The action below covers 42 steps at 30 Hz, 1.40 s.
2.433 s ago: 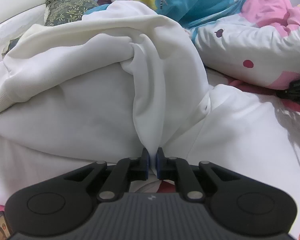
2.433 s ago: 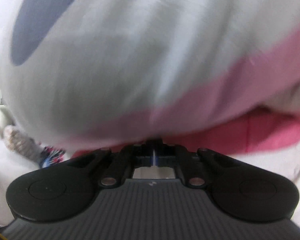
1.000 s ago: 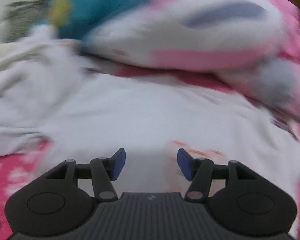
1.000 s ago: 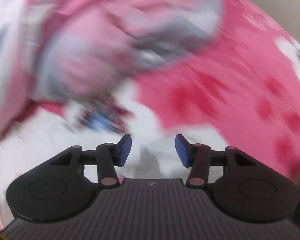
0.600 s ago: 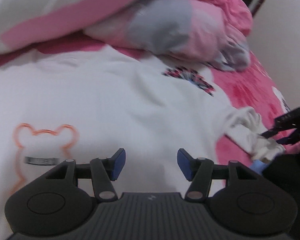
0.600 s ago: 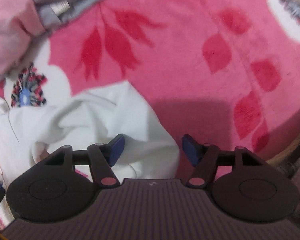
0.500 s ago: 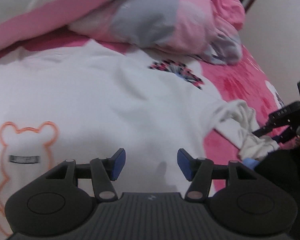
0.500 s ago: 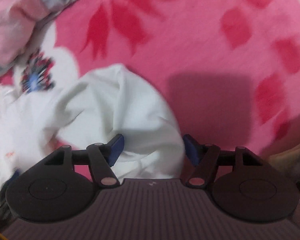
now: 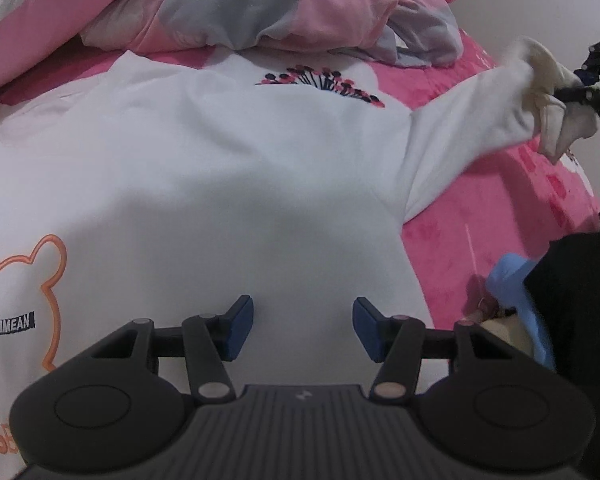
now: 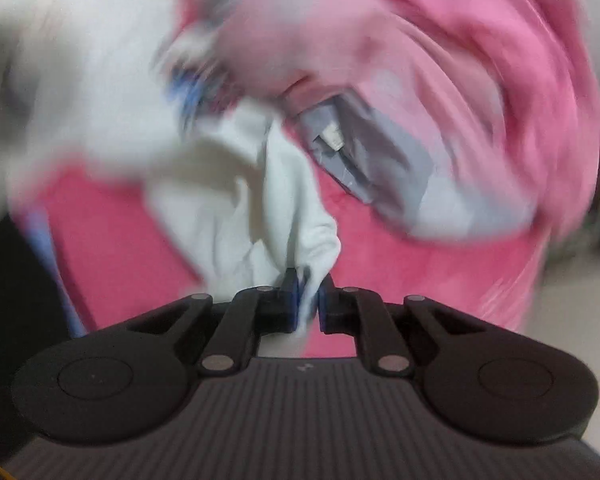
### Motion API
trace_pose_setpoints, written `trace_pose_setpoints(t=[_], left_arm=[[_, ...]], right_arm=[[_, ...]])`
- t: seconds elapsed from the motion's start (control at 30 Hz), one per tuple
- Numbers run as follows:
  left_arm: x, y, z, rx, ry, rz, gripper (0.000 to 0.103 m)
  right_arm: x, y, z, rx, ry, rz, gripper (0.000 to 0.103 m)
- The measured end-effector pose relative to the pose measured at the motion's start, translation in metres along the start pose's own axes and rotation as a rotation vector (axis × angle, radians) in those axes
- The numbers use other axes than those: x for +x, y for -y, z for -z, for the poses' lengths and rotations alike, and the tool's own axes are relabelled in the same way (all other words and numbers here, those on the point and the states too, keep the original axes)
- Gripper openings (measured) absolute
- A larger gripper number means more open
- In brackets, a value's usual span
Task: Fold clothes
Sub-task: 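Grasp the white sleeve cuff with the right gripper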
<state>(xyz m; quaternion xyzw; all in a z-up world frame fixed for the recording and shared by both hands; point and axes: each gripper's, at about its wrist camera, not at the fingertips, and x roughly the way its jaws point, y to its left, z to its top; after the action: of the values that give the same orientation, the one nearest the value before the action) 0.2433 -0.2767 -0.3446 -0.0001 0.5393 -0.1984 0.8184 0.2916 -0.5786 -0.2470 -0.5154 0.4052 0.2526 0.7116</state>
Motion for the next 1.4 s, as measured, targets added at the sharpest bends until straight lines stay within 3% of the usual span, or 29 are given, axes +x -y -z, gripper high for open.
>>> trace_pose_setpoints(t=[0.03, 0.07, 0.13, 0.2, 0.23, 0.37, 0.5, 0.6, 0.77, 0.83, 0.93, 1.0, 1.1, 1.17, 1.23, 1.3, 1.4], left_arm=[[0.000, 0.001, 0.000, 0.006, -0.001, -0.002, 0.056], [0.001, 0.001, 0.000, 0.012, -0.003, -0.004, 0.056], [0.002, 0.002, 0.001, 0.023, -0.004, -0.007, 0.056], [0.001, 0.003, 0.001, 0.037, -0.001, -0.011, 0.056], [0.000, 0.003, 0.001, 0.045, 0.005, -0.014, 0.056], [-0.012, 0.007, -0.002, 0.093, 0.060, -0.024, 0.056], [-0.019, 0.022, -0.010, 0.175, 0.120, 0.010, 0.055], [-0.011, 0.044, -0.021, 0.276, 0.132, 0.051, 0.055], [0.021, 0.074, -0.035, 0.371, 0.143, 0.125, 0.053], [0.030, 0.082, -0.041, 0.387, 0.144, 0.141, 0.050], [0.038, 0.091, -0.047, 0.417, 0.153, 0.146, 0.049], [0.042, 0.096, -0.050, 0.437, 0.155, 0.145, 0.049], [0.047, 0.101, -0.054, 0.457, 0.157, 0.144, 0.049], [0.049, 0.100, -0.054, 0.443, 0.147, 0.144, 0.050], [0.050, 0.099, -0.054, 0.435, 0.140, 0.141, 0.051], [0.051, 0.098, -0.054, 0.437, 0.139, 0.138, 0.051], [0.052, 0.100, -0.053, 0.445, 0.147, 0.143, 0.051]], right_arm=[[0.008, -0.013, 0.008, -0.168, -0.024, 0.040, 0.010], [0.018, -0.024, 0.017, -0.286, -0.064, 0.069, 0.019], [0.042, -0.037, 0.038, -0.441, -0.163, 0.127, 0.044], [0.058, -0.033, 0.051, -0.417, -0.236, 0.184, 0.052], [0.063, -0.026, 0.052, -0.347, -0.261, 0.204, 0.052], [0.055, 0.036, 0.044, 0.251, -0.293, 0.174, 0.052], [0.041, 0.106, 0.063, 1.092, -0.202, -0.059, 0.052], [0.050, 0.107, 0.098, 1.664, -0.165, -0.308, 0.053], [0.086, 0.051, 0.130, 2.233, -0.247, -0.548, 0.057], [0.096, 0.037, 0.131, 2.302, -0.264, -0.534, 0.058], [0.111, 0.035, 0.136, 2.342, -0.288, -0.440, 0.060], [0.114, 0.042, 0.138, 2.364, -0.249, -0.339, 0.060], [0.093, 0.077, 0.112, 2.135, 0.030, -0.147, 0.061], [0.072, 0.090, 0.097, 2.014, 0.222, -0.074, 0.064], [0.058, 0.091, 0.097, 2.011, 0.269, -0.068, 0.070], [0.057, 0.084, 0.104, 2.092, 0.165, -0.151, 0.070], [0.079, 0.059, 0.119, 2.292, -0.061, -0.378, 0.070]])
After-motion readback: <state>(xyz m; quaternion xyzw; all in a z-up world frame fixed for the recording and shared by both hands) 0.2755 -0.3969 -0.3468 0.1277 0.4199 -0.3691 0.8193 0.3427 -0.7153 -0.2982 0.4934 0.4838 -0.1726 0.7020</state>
